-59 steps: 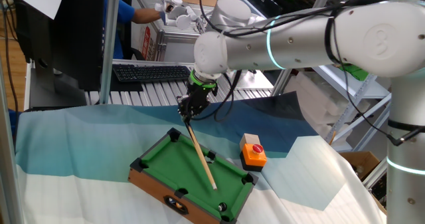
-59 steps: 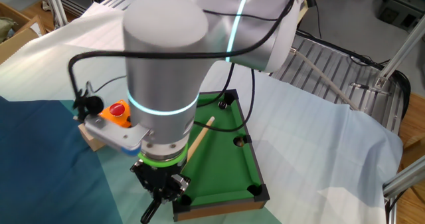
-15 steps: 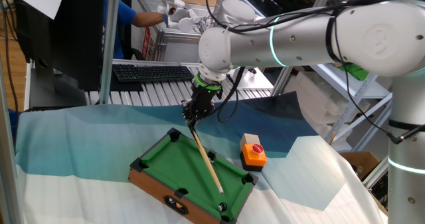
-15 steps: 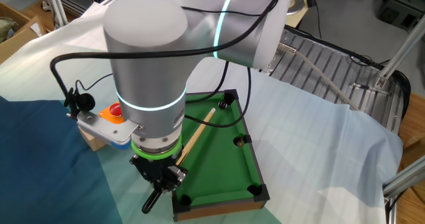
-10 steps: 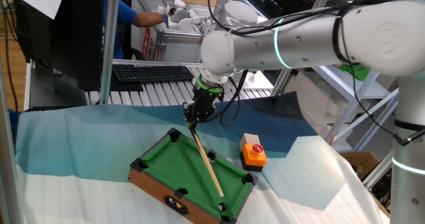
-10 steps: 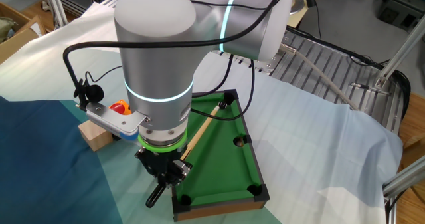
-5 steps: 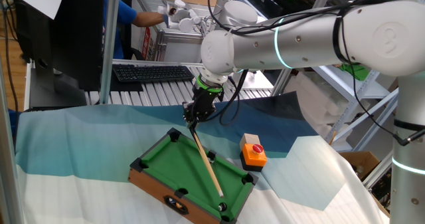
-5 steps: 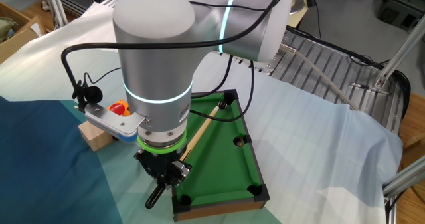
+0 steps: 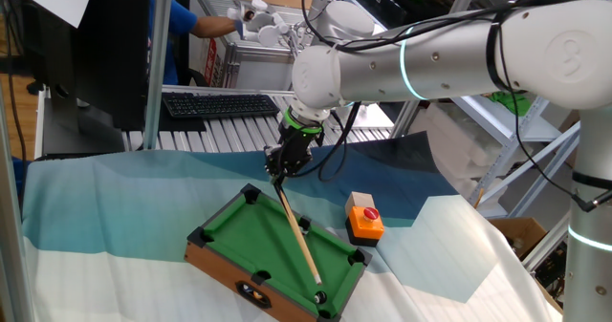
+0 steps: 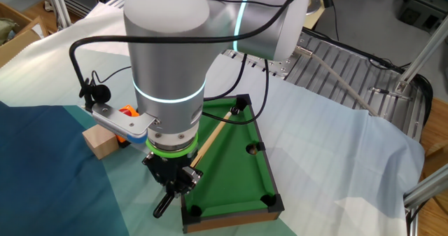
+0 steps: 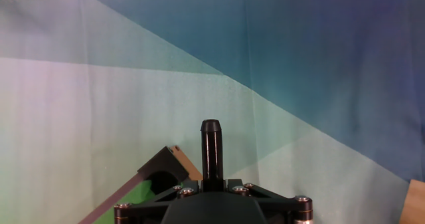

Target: Hit the pool ball

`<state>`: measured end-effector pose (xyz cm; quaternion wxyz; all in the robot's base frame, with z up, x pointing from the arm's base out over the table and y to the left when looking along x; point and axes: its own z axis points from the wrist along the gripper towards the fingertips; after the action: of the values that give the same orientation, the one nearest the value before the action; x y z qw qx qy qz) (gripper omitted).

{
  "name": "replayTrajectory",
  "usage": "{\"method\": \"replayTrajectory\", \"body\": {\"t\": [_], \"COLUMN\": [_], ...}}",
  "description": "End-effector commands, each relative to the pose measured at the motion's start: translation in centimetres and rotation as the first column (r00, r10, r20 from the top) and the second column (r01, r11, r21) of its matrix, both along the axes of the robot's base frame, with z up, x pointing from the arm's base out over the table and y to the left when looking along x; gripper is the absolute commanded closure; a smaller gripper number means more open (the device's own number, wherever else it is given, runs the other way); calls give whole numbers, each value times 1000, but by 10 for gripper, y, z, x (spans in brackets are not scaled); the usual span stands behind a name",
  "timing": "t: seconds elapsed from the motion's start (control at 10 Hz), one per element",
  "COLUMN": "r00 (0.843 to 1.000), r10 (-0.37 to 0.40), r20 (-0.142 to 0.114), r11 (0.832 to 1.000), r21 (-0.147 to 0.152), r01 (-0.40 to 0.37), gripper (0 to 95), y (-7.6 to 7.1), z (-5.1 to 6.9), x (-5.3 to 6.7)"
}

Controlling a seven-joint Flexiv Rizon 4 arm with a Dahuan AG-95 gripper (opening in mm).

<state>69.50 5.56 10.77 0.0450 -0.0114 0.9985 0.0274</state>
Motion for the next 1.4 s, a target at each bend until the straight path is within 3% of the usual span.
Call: {"method": "replayTrajectory", "body": {"t": [0.1, 0.4, 0.7, 1.4], "r00": [1000, 1000, 999, 999], "r10": [-2, -3, -10, -10], "r20": [5, 15, 44, 40], "r11": [1000, 1000, 1000, 1000], "r21": [-1, -3, -2, -3], "r01": [2, 4, 10, 10], "gripper": [950, 950, 950, 950], "y": [0, -2, -2, -2], "z": [1, 8, 9, 8], "x": [-1, -2, -3, -4]}}
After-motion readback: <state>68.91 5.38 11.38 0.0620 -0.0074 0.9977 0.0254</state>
